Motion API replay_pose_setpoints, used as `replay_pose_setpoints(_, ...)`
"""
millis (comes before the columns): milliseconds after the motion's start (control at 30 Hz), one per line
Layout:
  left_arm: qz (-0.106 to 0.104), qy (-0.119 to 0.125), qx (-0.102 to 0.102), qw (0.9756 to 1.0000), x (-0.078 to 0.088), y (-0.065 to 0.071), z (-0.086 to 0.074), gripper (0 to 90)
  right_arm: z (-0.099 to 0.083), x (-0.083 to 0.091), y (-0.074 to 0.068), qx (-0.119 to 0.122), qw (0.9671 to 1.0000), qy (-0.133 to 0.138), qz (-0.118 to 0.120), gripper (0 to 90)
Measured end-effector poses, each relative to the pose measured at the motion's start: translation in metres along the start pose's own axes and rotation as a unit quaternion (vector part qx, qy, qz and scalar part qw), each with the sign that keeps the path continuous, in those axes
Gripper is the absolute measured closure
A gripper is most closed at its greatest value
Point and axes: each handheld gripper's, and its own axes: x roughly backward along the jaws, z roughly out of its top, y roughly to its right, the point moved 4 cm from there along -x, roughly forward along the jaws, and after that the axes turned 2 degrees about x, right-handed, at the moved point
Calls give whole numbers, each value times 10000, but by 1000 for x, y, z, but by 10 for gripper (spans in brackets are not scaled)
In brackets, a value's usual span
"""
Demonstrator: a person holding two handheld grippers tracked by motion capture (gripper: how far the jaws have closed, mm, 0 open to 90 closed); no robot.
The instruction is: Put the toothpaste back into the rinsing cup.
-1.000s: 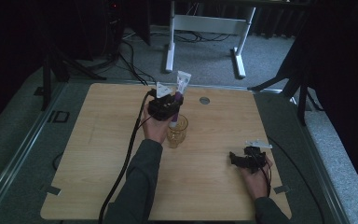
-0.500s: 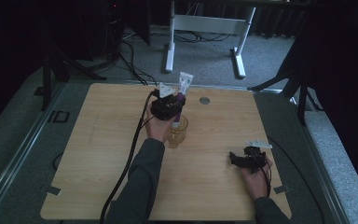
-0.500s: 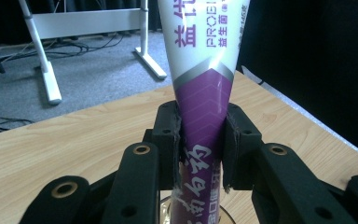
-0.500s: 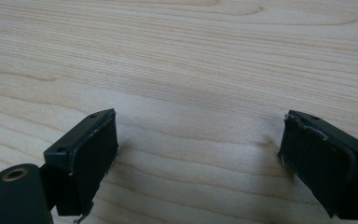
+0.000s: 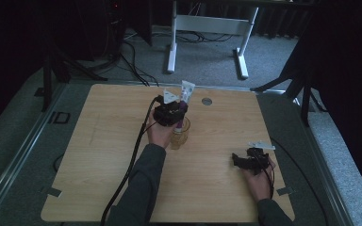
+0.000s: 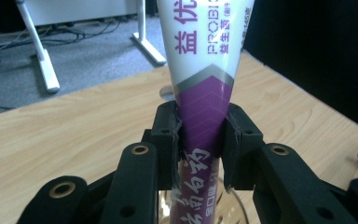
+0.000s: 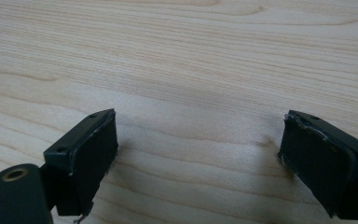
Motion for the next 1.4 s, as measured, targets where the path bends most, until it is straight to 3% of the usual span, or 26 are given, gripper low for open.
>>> replay_pose_setpoints(300,-57,-247,-91,9996,1,0,-19,674,0,0,0,-5,10000,0,3,111)
replay_pose_setpoints(433,-91,-425,-106,9990,-1,-1,-28,665,0,0,0,-4,10000,0,4,111)
replay_pose_setpoints(500,-104,-645,-234,9976,-5,0,-41,661,0,0,0,-3,10000,0,3,111)
replay_pose_setpoints(567,-264,-564,-133,9980,-4,0,-46,643,0,0,0,-4,10000,-1,5,111)
replay_pose_setpoints(700,-174,-727,-222,9970,-4,0,-54,580,0,0,0,-2,10000,-1,4,111)
replay_pose_setpoints(833,-225,-597,-116,9979,2,-1,-58,567,0,0,0,-5,10000,-3,5,111)
replay_pose_setpoints(1067,-178,-489,-134,9986,7,-1,-58,513,0,0,0,9,10000,5,5,111)
replay_pose_setpoints(1267,-276,-305,102,9991,17,-4,-58,443,0,0,0,18,10000,5,4,111)
replay_pose_setpoints(1333,-273,-214,180,9992,23,-6,-59,431,0,0,0,7,10000,2,3,111)
replay_pose_setpoints(1367,-189,-13,264,9995,40,-17,-65,381,0,0,0,17,10000,3,3,111)
replay_pose_setpoints(1400,-131,-32,282,9995,45,-23,-69,359,0,0,0,0,10000,0,3,111)
